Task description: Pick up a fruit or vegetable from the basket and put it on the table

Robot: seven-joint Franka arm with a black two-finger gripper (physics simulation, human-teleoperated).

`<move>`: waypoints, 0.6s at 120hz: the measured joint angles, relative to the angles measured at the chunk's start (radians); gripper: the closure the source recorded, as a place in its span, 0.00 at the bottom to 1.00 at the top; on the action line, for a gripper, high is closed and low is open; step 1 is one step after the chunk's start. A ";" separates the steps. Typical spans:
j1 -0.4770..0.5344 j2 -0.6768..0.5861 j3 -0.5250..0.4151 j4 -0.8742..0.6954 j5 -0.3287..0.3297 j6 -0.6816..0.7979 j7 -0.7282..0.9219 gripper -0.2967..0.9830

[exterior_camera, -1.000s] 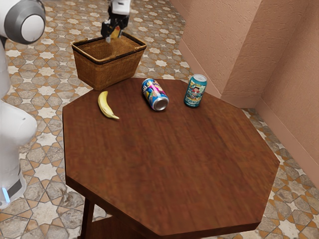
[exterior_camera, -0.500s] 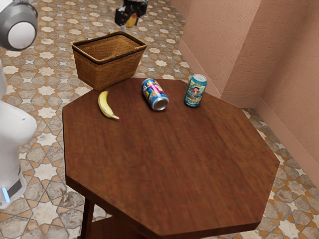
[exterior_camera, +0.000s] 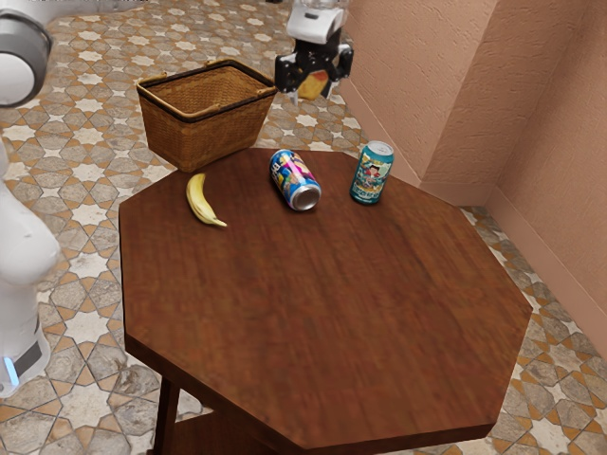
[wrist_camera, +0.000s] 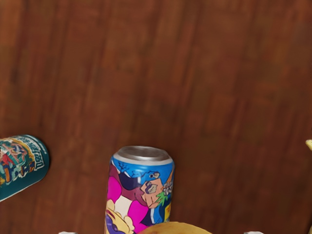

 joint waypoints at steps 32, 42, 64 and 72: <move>-0.058 0.062 -0.082 -0.043 -0.055 0.047 -0.014 0.47; -0.063 0.087 -0.085 -0.076 -0.085 0.073 -0.017 0.47; -0.066 0.094 -0.108 -0.089 -0.110 0.103 -0.022 0.31; -0.069 0.094 -0.114 -0.089 -0.113 0.109 -0.023 0.28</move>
